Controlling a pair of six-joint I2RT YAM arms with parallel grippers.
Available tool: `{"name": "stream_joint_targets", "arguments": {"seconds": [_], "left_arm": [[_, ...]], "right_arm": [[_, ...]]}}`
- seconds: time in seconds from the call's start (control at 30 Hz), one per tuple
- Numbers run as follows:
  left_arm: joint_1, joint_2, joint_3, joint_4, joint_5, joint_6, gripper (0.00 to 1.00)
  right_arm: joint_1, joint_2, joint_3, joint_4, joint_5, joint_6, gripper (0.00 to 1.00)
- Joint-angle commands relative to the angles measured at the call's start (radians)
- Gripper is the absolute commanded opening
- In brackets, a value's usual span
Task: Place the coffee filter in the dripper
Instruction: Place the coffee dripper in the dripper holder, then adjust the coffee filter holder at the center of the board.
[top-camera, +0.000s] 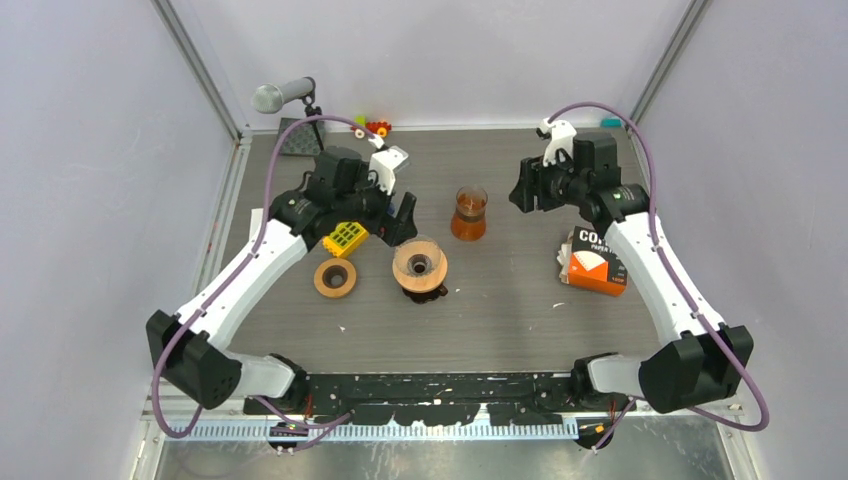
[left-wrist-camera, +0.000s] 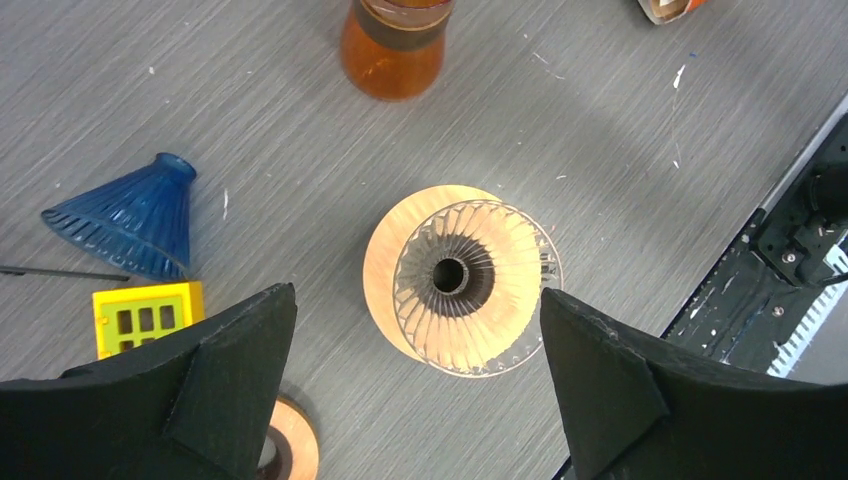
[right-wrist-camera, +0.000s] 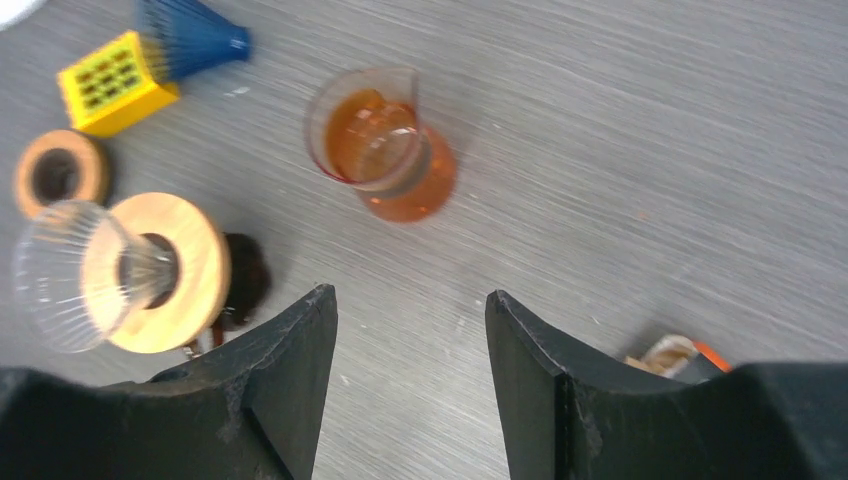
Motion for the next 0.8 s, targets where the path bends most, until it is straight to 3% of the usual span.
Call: {"name": "stream_joint_targets", "arguments": {"seconds": [0.0, 0.33, 0.77], "left_arm": [[0.009, -0.056, -0.044, 0.056, -0.052, 0.026, 0.95], [0.009, -0.126, -0.123, 0.099, -0.030, 0.044, 0.95], [0.009, -0.140, -0.148, 0.121, -0.020, 0.049, 0.96]], "right_arm": [[-0.009, -0.021, -0.036, -0.067, 0.200, -0.098, 0.61], [-0.008, 0.094, -0.093, -0.176, 0.553, -0.246, 0.61], [0.081, 0.351, -0.100, -0.013, 1.010, -0.326, 0.67]]}}
